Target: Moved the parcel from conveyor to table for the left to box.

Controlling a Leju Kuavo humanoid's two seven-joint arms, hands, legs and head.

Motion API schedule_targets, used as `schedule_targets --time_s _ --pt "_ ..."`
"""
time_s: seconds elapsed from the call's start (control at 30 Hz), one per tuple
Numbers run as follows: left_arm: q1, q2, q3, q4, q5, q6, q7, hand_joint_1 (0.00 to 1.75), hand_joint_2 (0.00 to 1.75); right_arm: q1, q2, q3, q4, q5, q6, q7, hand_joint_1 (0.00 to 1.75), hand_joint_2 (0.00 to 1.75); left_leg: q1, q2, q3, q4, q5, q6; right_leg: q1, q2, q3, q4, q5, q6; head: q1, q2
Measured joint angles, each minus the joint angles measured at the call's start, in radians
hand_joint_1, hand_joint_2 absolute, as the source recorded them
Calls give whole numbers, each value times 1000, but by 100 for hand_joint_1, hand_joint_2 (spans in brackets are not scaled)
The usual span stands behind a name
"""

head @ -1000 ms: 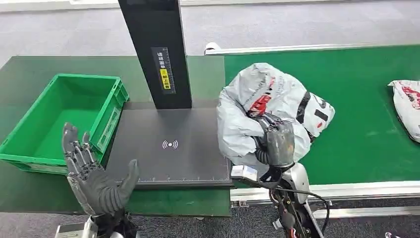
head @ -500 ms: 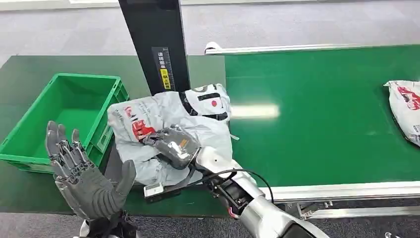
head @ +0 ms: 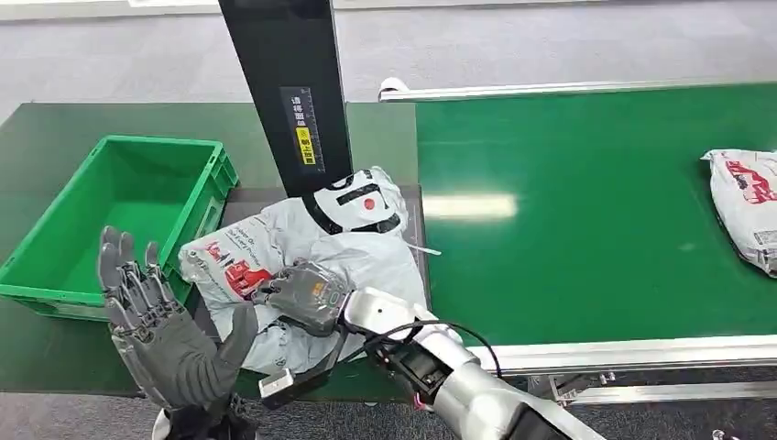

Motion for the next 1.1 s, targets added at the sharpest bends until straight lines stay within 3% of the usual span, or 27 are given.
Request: schedule_targets --time_s 0.1,0.13,0.2,0.23,0.3,0.37,0.57,0.87,1.1 --pt "-8 8 -18 10 15 0 0 0 175 0 3 39 0 -34 83 59 175 175 0 0 0 0 0 0 0 0 0 0 0 0 0 0" --pt "-15 11 -27 13 16 0 0 0 175 -2 3 60 0 -39 145 116 0 175 0 0 0 0 0 0 0 0 0 0 0 0 0 0" --pt "-30 19 -49 23 17 0 0 0 175 -3 3 111 2 -33 233 257 0 175 0 0 0 0 0 0 0 0 0 0 0 0 0 0" --pt "-35 23 -61 30 27 0 0 0 175 -3 3 139 6 -23 217 321 0 175 0 0 0 0 0 0 0 0 0 0 0 0 0 0" --pt "-46 31 -82 43 42 0 0 0 175 -3 3 167 17 -12 86 452 0 175 0 0 0 0 0 0 0 0 0 0 0 0 0 0" --pt "-63 37 -106 63 49 0 0 0 175 -16 2 155 23 -5 -104 506 0 175 0 0 0 0 0 0 0 0 0 0 0 0 0 0" --pt "-83 41 -124 95 26 0 0 0 175 -35 -5 -8 -11 90 -161 447 0 175 0 1 1 0 0 0 0 1 0 0 1 -1 0 0" --pt "-89 41 -129 114 10 0 0 0 175 -32 -6 -88 -30 104 -161 427 0 175 0 1 1 0 0 0 0 1 0 0 1 -1 0 0" --pt "-87 39 -129 121 -5 0 0 0 175 34 0 -327 -137 206 -162 254 0 175 0 1 0 0 0 0 0 1 0 0 1 -1 0 0"
